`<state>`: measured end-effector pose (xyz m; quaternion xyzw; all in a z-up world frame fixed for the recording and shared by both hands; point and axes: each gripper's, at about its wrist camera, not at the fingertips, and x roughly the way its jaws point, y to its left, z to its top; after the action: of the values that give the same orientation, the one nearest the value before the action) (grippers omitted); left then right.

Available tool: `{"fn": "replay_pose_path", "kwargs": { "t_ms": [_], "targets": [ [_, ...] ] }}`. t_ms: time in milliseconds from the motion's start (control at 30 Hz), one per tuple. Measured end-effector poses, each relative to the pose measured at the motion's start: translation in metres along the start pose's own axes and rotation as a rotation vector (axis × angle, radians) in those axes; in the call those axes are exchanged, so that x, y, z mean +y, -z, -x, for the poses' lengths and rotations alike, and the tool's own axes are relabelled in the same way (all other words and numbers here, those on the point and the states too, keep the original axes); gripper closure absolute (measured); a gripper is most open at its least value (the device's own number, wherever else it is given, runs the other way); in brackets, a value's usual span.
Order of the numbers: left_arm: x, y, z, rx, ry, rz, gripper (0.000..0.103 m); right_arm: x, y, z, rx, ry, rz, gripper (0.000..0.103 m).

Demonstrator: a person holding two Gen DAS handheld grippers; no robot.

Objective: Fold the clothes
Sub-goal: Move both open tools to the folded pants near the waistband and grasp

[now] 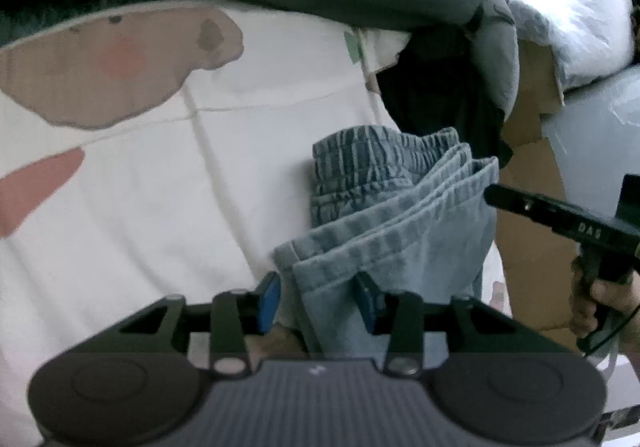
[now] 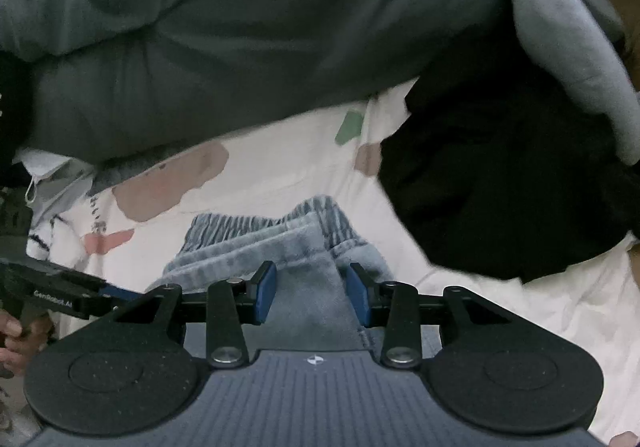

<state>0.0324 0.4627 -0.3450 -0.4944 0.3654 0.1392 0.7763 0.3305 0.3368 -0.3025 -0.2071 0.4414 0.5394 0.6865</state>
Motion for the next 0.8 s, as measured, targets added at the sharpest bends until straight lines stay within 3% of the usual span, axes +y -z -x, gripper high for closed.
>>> {"fn": "replay_pose_path", "kwargs": {
  "t_ms": [100, 267, 467, 567, 633, 733, 800],
  "targets": [
    [0.004, 0.003, -0.002, 0.003, 0.013, 0.020, 0.060, 0.000, 0.000, -0.004, 0.011, -0.009, 0.001, 0.058],
    [0.011, 0.006, 0.002, -0.019, 0.050, 0.060, 0.059, -0.001, -0.001, -0.007, 0.006, -0.011, -0.003, 0.083],
    [0.016, 0.007, 0.003, -0.047, 0.108, 0.124, 0.065, -0.004, -0.005, -0.013, 0.023, -0.019, -0.014, 0.083],
    [0.015, 0.008, 0.006, -0.061, 0.101, 0.116, 0.072, -0.005, -0.006, -0.015, 0.029, -0.038, -0.027, 0.082],
    [0.014, 0.008, 0.010, -0.068, 0.086, 0.108, 0.085, -0.005, -0.005, -0.016, 0.028, -0.047, -0.015, 0.083],
    [0.012, 0.008, 0.018, -0.082, 0.065, 0.094, 0.094, -0.003, -0.006, -0.012, 0.019, -0.044, 0.010, 0.098],
    [0.008, 0.009, 0.024, -0.095, 0.059, 0.079, 0.096, -0.001, -0.007, -0.006, 0.003, -0.042, 0.018, 0.099]
  ]
}}
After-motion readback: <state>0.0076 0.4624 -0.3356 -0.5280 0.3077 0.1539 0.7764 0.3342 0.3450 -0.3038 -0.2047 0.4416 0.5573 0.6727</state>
